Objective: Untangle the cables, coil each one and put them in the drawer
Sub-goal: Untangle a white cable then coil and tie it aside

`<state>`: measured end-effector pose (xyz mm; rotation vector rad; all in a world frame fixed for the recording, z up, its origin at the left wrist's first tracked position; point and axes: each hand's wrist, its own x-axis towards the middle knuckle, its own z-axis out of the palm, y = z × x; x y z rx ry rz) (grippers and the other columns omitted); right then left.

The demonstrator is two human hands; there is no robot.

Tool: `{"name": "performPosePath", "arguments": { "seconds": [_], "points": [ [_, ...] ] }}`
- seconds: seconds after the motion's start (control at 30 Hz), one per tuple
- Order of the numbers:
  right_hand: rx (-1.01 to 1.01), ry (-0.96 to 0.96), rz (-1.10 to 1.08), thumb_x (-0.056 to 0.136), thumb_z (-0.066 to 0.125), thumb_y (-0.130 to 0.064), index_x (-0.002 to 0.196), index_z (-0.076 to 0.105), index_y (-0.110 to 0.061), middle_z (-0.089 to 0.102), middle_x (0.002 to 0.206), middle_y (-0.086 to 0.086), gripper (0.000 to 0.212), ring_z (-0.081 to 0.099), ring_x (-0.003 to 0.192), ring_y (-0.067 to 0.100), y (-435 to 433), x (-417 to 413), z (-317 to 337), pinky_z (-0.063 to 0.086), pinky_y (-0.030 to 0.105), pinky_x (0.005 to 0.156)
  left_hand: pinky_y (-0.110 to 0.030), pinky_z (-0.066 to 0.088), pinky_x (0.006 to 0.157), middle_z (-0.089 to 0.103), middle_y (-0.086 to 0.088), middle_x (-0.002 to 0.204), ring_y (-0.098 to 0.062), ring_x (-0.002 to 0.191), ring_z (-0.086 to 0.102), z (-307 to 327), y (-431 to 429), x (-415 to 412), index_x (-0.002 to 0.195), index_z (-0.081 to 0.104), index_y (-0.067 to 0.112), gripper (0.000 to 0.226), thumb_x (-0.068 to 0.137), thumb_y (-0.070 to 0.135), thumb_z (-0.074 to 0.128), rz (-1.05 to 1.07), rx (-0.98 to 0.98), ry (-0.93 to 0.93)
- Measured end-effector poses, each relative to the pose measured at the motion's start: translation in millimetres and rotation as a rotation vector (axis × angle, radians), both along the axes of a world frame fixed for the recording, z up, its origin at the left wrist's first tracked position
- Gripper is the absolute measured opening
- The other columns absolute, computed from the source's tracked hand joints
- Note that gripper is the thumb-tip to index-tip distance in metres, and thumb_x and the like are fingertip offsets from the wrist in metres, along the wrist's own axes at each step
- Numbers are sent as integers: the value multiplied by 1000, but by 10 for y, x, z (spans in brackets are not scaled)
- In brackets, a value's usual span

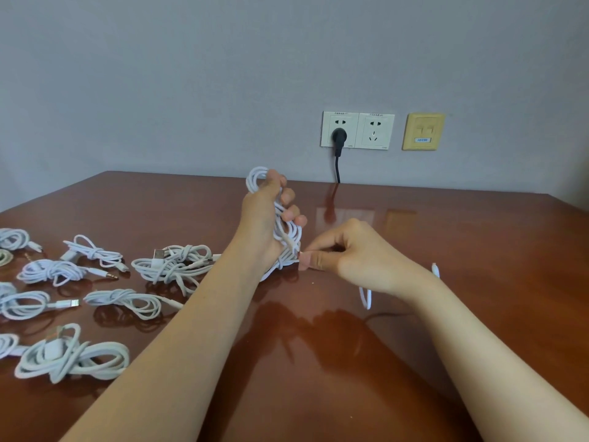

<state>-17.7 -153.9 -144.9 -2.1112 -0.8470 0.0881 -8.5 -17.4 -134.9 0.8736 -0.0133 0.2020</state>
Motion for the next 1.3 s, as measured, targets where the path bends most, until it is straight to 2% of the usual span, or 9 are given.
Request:
{"name": "performPosePath", "arguments": {
  "seconds": [0.1, 0.2, 0.3, 0.37, 0.43, 0.6, 0.83, 0.97, 1.3],
  "points": [
    [-14, -34, -15, 82, 70, -20, 74, 76, -14, 52, 48, -6, 11, 35, 50, 3, 5, -7, -21, 30, 15, 50, -12, 31, 36, 41, 5, 41, -8, 27, 30, -32, -6, 15, 75, 44, 13, 29, 101, 26, 40, 1, 232, 111],
    [25, -67, -24, 78, 73, -18, 77, 77, -15, 70, 70, 8, 5, 54, 68, 7, 19, 5, -47, 42, 23, 67, -13, 36, 35, 52, 5, 42, -11, 29, 44, -45, 0, 10, 78, 47, 13, 27, 100, 28, 42, 27, 455, 192],
    [60, -92, -43, 74, 77, -17, 71, 74, -25, 67, 69, -26, 9, 61, 81, -12, 8, 35, -54, 43, 7, 75, -14, 43, 37, 60, 4, 43, -10, 36, 56, -35, 3, -37, 81, 49, 12, 25, 100, 27, 43, -16, 527, 215],
    [35, -146, -85, 71, 79, -21, 64, 65, -36, 60, 59, -30, 21, 57, 69, -14, 1, 50, -59, 39, 6, 66, -22, 52, 51, 64, 0, 52, -18, 51, 60, -47, 5, -25, 83, 51, 12, 24, 99, 30, 45, -26, 578, 238],
    [10, -190, -141, 68, 81, -25, 69, 48, -30, 61, 57, -14, 33, 51, 55, 1, -10, 64, -65, 38, 17, 56, -35, 53, 73, 62, -9, 68, -26, 70, 59, -68, -6, -4, 80, 54, 14, 26, 96, 33, 48, -8, 705, 256],
    [-310, -392, -161, 67, 77, -43, 80, 30, -23, 53, 60, -4, 53, 44, 56, 18, 19, -25, -7, 30, 30, 53, -25, 29, 50, 42, 10, 33, -12, 45, 38, -108, -85, -52, 52, 45, 18, 43, 95, 16, 44, -33, 943, 244],
    [-512, -479, -260, 58, 74, -60, 85, 28, -24, 46, 55, -8, 65, 37, 48, 7, -18, -74, 34, 25, 27, 48, -16, 30, 37, 39, 8, 28, -6, 30, 39, -103, -161, -94, 60, 39, 12, 34, 94, 6, 34, -224, 1234, 248],
    [-465, -408, -250, 53, 76, -61, 88, 29, -23, 51, 59, -8, 70, 44, 52, 9, -15, -69, 15, 27, 23, 49, -21, 50, 45, 63, -4, 47, -14, 47, 64, -70, -113, -133, 80, 52, 7, 34, 100, 26, 34, -413, 1227, 260],
    [-261, -90, -169, 45, 80, -60, 138, 26, -35, 64, 86, -6, 111, 59, 94, 13, -142, 116, -25, 45, 23, 78, -18, 44, 41, 53, 1, 39, -9, 34, 48, -109, -124, -161, 69, 52, 4, 57, 95, 52, 37, -561, 1341, 351]
  ]
}}
